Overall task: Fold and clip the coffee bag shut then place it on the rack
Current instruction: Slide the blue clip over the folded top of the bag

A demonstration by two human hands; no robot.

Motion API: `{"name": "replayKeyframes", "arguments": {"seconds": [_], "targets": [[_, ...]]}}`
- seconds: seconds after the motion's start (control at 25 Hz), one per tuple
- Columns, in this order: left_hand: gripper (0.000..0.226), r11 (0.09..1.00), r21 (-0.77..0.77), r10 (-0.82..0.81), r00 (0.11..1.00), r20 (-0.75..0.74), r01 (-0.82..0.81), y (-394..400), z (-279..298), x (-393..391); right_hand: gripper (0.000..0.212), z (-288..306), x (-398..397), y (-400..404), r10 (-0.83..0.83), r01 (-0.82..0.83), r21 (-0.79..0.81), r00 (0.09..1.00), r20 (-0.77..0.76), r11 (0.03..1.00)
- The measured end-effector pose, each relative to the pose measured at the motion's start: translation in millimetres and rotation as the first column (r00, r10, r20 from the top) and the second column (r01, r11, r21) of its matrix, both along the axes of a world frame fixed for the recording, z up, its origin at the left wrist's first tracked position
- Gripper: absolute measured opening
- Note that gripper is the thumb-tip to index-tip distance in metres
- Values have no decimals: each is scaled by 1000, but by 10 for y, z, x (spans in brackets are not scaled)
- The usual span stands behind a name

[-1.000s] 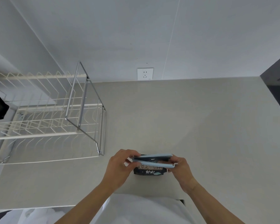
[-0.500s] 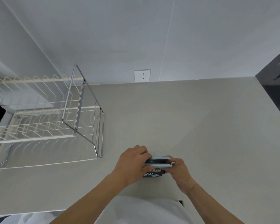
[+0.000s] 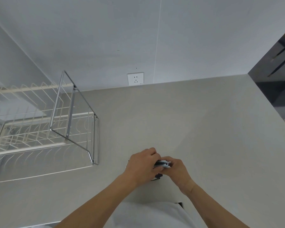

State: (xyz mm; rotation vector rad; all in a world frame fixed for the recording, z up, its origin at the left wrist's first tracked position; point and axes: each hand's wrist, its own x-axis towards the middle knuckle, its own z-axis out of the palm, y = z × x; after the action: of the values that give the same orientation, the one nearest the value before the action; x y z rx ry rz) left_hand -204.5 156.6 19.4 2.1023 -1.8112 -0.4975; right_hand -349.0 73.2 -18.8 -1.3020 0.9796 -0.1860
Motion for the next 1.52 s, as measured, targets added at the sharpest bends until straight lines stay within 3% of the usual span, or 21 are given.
{"name": "replayKeyframes", "arguments": {"seconds": [0.16, 0.48, 1.04, 1.16, 1.28, 1.52], "targets": [[24, 1000, -30, -3, 1000, 15, 3, -2, -8, 6, 34, 138, -229, -113, 60, -63, -198, 998, -23, 978], [19, 996, -86, -23, 999, 36, 26, 33, -12, -2, 25, 170, -201, -150, 102, -132, -420, 990, -93, 898], [22, 997, -76, -30, 999, 26, 32, 29, -31, 54, 20, 90, -164, -188, 88, -107, -377, 994, -67, 920], [28, 997, -68, -30, 999, -42, 27, 73, 16, 126, 21, 83, -209, -186, 90, -104, -372, 994, -55, 923], [16, 989, -134, 50, 994, -98, -63, 168, 84, 178, 25, 109, -199, -161, 109, -108, -372, 994, -21, 922], [8, 983, -183, -12, 1000, 24, 16, 146, 102, 41, 15, 139, -99, -52, 39, -24, -289, 998, 46, 957]]}}
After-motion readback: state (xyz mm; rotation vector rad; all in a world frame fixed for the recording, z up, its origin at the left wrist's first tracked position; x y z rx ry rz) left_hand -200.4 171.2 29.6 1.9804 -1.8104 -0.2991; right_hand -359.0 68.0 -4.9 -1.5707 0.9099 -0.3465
